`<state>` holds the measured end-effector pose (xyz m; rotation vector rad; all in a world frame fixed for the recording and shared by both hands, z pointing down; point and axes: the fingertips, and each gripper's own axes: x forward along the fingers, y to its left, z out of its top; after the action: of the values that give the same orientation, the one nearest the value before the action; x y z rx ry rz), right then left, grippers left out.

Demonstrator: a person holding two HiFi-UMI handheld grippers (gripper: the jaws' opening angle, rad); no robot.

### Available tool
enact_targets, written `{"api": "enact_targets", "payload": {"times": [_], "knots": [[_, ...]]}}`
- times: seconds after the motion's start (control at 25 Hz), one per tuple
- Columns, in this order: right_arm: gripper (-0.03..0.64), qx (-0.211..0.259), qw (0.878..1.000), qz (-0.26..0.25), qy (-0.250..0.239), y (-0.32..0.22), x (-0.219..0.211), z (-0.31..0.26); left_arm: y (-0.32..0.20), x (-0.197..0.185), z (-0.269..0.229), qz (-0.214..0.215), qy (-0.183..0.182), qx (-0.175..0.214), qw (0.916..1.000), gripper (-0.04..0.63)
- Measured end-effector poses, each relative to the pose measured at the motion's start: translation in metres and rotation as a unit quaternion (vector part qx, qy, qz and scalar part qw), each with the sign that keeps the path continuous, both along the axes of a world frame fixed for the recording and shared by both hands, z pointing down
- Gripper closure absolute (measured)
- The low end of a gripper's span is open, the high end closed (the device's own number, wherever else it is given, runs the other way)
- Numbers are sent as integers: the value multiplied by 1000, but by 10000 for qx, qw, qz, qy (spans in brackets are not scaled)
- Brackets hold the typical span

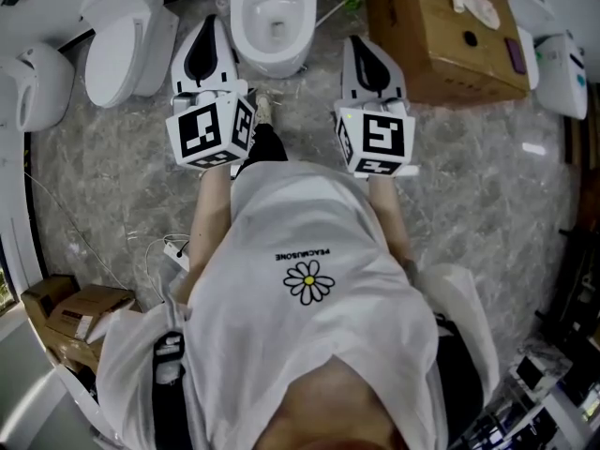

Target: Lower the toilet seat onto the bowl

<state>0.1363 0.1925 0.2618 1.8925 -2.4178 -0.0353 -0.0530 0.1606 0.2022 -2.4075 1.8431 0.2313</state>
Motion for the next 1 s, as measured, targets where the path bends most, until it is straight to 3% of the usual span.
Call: {"api": "enact_targets", "payload": {"times": [0.52,1.0], "knots": [[586,-132,9997,135,128,-38,-5,10,-57,0,15,192,2,-133,9997,575],[586,-275,9994,66,178,-139,-37,16,-161,-23,32,270,15,-340,9991,575]]}}
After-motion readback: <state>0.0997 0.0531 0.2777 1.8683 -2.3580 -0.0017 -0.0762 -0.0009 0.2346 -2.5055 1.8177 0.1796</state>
